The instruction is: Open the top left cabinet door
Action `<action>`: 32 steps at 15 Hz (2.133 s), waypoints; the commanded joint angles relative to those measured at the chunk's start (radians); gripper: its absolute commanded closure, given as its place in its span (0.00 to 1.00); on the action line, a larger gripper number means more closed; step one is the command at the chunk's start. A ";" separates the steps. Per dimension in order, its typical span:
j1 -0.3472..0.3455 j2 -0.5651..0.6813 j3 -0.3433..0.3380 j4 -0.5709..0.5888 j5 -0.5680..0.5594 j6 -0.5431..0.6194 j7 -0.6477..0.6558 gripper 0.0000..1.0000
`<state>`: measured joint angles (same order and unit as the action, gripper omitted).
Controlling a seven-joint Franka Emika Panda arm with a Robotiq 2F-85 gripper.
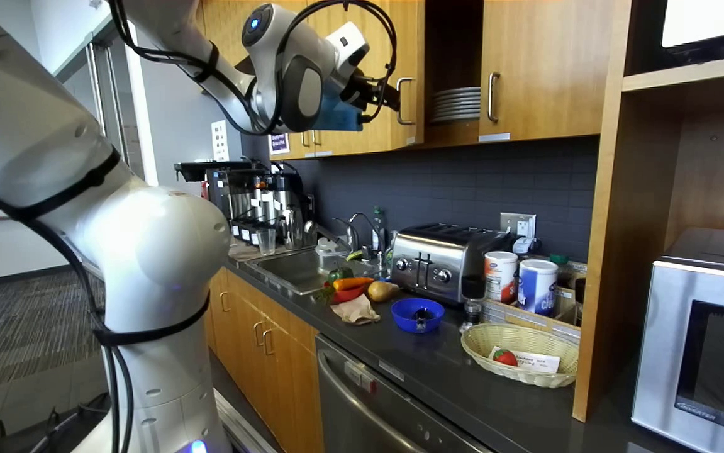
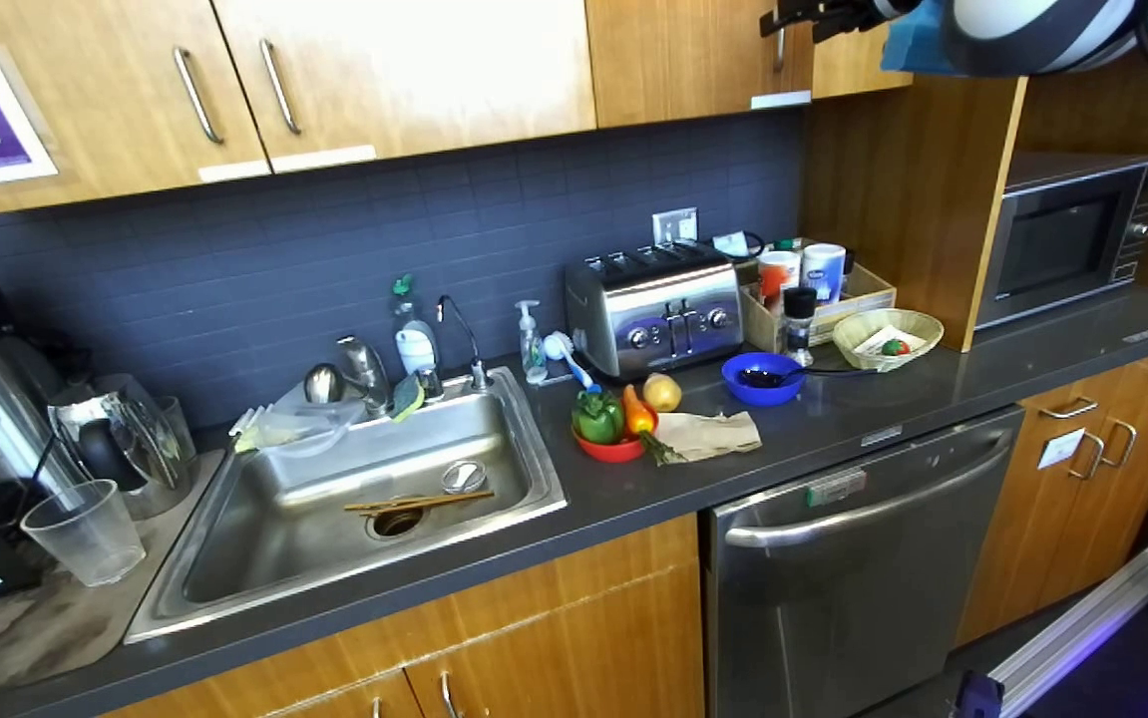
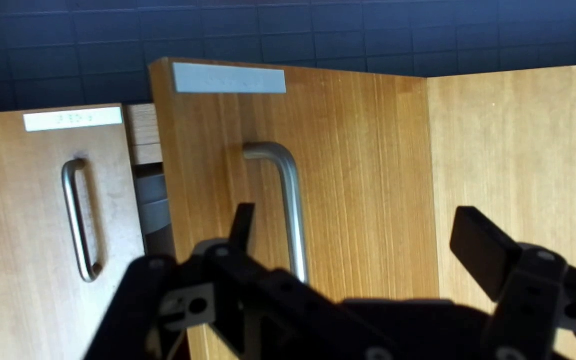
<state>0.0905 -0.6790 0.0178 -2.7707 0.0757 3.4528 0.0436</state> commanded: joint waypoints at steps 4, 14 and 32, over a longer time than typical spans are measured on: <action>0.029 0.002 -0.036 0.024 -0.041 -0.001 -0.003 0.00; 0.075 0.060 -0.090 0.081 -0.066 0.002 -0.004 0.00; 0.200 0.133 -0.214 0.163 -0.079 0.003 -0.048 0.00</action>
<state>0.2600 -0.5680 -0.1651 -2.6353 0.0198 3.4523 0.0063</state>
